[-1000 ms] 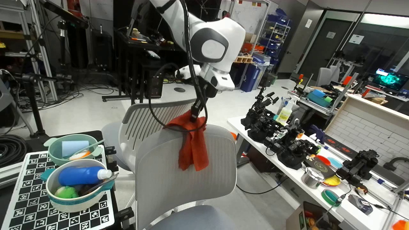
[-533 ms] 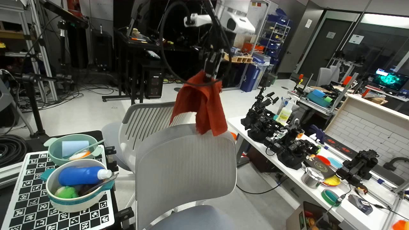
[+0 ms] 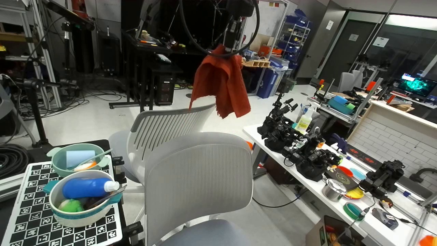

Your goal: Move the towel to the chair on the left then back to the chair on the right

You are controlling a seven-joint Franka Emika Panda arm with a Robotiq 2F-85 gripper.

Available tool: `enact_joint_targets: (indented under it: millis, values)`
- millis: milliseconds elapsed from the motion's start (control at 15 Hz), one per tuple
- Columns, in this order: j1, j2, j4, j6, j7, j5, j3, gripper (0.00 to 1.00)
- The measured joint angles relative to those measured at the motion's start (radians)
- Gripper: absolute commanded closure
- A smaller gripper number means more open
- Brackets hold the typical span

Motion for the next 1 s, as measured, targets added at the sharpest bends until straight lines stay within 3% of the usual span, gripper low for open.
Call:
enact_joint_targets:
  millis: [1000]
  values:
    - [0.029,0.124,0.032,-0.008,0.001,0.000,0.023,0.97]
